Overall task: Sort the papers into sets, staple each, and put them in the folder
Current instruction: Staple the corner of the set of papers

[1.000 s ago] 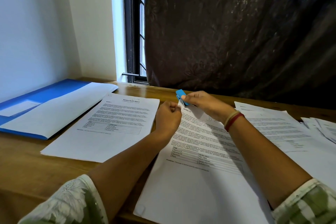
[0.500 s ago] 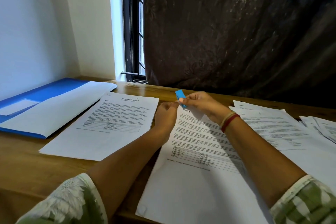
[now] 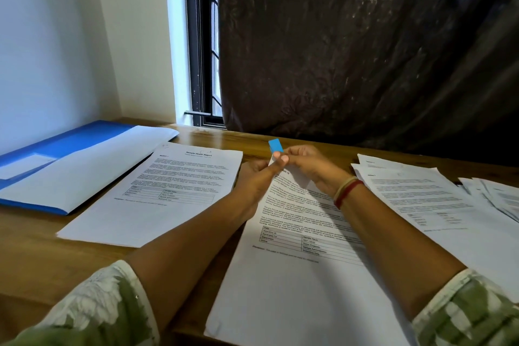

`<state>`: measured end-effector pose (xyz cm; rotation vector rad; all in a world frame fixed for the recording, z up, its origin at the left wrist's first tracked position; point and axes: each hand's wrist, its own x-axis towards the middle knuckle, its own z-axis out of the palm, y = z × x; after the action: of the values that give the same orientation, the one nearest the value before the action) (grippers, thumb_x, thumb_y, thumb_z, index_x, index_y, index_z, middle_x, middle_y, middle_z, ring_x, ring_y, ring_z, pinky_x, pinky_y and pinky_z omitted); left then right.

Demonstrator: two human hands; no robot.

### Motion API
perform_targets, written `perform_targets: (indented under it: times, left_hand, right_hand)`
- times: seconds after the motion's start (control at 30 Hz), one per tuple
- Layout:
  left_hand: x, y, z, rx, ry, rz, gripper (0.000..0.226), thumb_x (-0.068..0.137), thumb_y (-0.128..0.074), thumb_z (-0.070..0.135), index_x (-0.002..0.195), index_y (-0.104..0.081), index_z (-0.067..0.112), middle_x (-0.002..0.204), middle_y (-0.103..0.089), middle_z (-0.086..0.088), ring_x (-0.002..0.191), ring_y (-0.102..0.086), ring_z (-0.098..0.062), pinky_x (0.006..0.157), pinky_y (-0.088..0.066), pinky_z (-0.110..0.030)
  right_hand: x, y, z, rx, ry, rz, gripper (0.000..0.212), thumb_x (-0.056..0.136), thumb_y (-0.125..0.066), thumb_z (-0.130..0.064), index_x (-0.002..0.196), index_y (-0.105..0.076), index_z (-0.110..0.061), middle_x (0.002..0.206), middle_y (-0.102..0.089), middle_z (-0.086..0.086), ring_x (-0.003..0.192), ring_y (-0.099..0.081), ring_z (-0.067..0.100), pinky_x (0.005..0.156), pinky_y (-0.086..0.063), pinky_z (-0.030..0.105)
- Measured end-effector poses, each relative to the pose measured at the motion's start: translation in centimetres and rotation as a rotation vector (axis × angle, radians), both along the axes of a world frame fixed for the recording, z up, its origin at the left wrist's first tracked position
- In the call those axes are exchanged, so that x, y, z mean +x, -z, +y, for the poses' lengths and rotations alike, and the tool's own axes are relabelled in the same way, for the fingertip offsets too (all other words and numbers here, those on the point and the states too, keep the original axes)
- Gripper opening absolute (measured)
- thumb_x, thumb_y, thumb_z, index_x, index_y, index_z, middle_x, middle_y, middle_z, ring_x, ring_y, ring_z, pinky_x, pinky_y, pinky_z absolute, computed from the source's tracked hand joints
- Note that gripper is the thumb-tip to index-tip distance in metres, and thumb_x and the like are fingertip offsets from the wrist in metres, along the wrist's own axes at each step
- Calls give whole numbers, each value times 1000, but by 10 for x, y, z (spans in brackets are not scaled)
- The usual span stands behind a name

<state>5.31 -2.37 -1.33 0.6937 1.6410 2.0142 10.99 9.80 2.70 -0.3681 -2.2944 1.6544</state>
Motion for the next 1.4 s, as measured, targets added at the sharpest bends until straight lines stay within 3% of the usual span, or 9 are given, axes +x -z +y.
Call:
perform_targets:
  times: [0.17, 0.3, 0.47, 0.63, 0.83, 1.07, 1.17, 1.33, 1.4]
  left_hand:
    - [-2, -4, -2, 8, 5, -59, 30, 82, -72, 34, 95, -69, 7, 84, -75, -10, 77, -72, -23, 69, -56, -30]
    - [-1, -5, -3, -34, -5, -73, 40, 77, -77, 34, 101, -69, 2, 87, -74, -13, 79, -72, -28, 80, -56, -40]
    - [-5, 0, 1, -105, -42, -8, 19, 83, -73, 16, 98, -68, 6, 92, -75, -9, 80, -73, -23, 78, -59, -37]
    - [-8, 3, 7, -131, -69, -14, 18, 88, -68, 25, 103, -67, 15, 92, -75, 0, 81, -73, -16, 80, -58, -36]
    - [-8, 2, 6, -172, -101, -71, 6, 94, -58, 29, 89, -55, 26, 101, -70, -2, 94, -67, -21, 92, -51, -43]
    - [-8, 2, 6, -206, -159, -78, 17, 95, -49, 36, 104, -54, 23, 104, -67, -3, 97, -64, -22, 89, -48, -40]
    - [-8, 2, 5, -202, -164, -85, 21, 94, -50, 38, 105, -56, 22, 101, -70, -3, 95, -66, -23, 83, -49, -36]
    - [-4, -2, -2, -149, -32, 15, 20, 90, -65, 30, 101, -67, 13, 95, -75, -3, 84, -73, -20, 72, -57, -33]
    - [0, -2, -5, -166, -24, 72, 16, 88, -68, 24, 101, -67, 14, 95, -75, -1, 80, -73, -16, 70, -58, -32]
  right_hand:
    - [0, -2, -4, -5, 17, 36, 37, 90, -66, -27, 103, -66, 8, 82, -66, 6, 65, -63, 3, 59, -46, 13]
    - [-2, -3, 0, -220, 161, 46, 36, 86, -69, -32, 98, -68, 2, 80, -67, 11, 66, -63, 15, 59, -50, 23]
    - [1, -8, 7, -506, 255, 180, 30, 93, -60, -32, 110, -63, -8, 95, -71, 12, 76, -67, 14, 70, -55, 22]
    - [6, -12, 9, -496, 252, 215, 35, 94, -58, -34, 117, -61, -9, 99, -72, 10, 78, -67, 13, 89, -53, 28]
    - [12, -13, 10, -529, 241, 251, 30, 95, -57, -33, 114, -61, -10, 94, -72, 7, 83, -68, 14, 101, -47, 34]
    - [20, -14, 12, -580, 236, 282, 34, 95, -56, -33, 119, -60, -10, 97, -71, 8, 87, -68, 14, 100, -47, 34]
    - [22, -15, 10, -573, 234, 282, 26, 96, -56, -34, 111, -61, -13, 97, -72, 7, 88, -68, 15, 100, -46, 34]
    - [28, -22, 11, -640, 237, 323, 42, 97, -48, -35, 129, -57, -9, 105, -70, 7, 89, -67, 13, 94, -45, 33]
    - [35, -27, 13, -727, 238, 387, 37, 98, -42, -31, 125, -58, -10, 104, -67, 9, 91, -64, 16, 94, -45, 36]
